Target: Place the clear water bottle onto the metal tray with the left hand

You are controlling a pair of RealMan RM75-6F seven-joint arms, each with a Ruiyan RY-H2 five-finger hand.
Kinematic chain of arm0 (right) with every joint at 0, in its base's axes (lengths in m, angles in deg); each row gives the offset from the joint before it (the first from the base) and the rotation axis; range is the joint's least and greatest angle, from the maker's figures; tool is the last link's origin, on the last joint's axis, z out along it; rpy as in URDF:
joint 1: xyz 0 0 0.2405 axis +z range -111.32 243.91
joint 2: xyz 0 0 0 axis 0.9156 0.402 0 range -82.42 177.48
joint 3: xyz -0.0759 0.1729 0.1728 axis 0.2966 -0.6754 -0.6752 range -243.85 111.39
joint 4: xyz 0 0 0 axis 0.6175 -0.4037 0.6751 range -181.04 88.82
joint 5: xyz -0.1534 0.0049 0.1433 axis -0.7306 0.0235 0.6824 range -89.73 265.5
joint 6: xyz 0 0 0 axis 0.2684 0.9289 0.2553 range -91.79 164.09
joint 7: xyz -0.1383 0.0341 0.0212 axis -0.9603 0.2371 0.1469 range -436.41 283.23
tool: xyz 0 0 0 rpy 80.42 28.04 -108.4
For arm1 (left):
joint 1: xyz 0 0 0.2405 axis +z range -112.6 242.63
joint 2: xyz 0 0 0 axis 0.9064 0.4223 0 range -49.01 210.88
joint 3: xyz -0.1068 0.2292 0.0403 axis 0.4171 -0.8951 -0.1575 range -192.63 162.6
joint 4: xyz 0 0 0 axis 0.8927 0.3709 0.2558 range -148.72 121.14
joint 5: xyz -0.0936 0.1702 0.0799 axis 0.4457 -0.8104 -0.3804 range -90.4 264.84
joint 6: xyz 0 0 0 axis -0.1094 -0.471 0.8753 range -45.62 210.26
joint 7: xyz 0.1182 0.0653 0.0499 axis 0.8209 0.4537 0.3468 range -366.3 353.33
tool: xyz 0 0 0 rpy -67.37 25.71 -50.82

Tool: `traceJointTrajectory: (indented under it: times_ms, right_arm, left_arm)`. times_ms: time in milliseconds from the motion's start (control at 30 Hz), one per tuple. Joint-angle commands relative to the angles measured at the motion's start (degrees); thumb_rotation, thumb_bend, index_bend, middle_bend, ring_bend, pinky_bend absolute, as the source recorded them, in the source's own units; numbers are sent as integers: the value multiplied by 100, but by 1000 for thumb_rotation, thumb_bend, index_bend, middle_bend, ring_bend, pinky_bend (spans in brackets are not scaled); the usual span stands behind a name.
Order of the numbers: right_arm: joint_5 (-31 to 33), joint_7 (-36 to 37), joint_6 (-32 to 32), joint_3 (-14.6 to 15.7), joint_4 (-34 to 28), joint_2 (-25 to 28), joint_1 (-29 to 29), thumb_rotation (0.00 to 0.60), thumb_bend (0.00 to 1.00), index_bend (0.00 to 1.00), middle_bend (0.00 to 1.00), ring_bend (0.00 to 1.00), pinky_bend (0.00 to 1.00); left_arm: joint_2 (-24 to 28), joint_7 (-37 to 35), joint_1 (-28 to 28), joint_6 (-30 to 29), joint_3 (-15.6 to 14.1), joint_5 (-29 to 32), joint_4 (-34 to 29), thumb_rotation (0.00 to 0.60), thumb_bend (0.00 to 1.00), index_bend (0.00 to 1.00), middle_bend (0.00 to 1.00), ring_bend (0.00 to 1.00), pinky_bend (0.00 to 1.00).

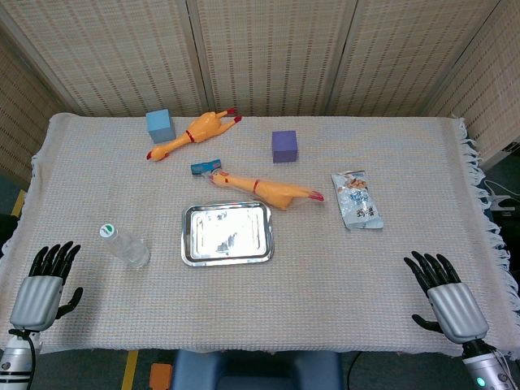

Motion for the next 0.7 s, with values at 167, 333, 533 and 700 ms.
traceJointTrajectory:
  times_ms: [167,333,533,700]
  right_arm:
    - [17,10,-29,-20,-13,-7,-3,600,28,0,0,0,0]
    - [48,86,-47,-58,26,-12,9,600,28,0,0,0,0]
    - [36,154,-61,-71,45,-6,24,600,28,0,0,0,0]
    - [-62,132,-107,-34,43,-26,11,600,28,0,0,0,0]
  left_arm:
    - [-94,-650,-64,-28,13,-155,162,600,371,0,0,0,78]
    - [-406,-3188,172,-266,-183,-300,667,600,346,0,0,0,107]
    - [-478,-5409,-173,388,234,207,582,600,330,0,0,0,71]
    - [-485,-6195,-283,784,378,490,679,600,313,0,0,0,45]
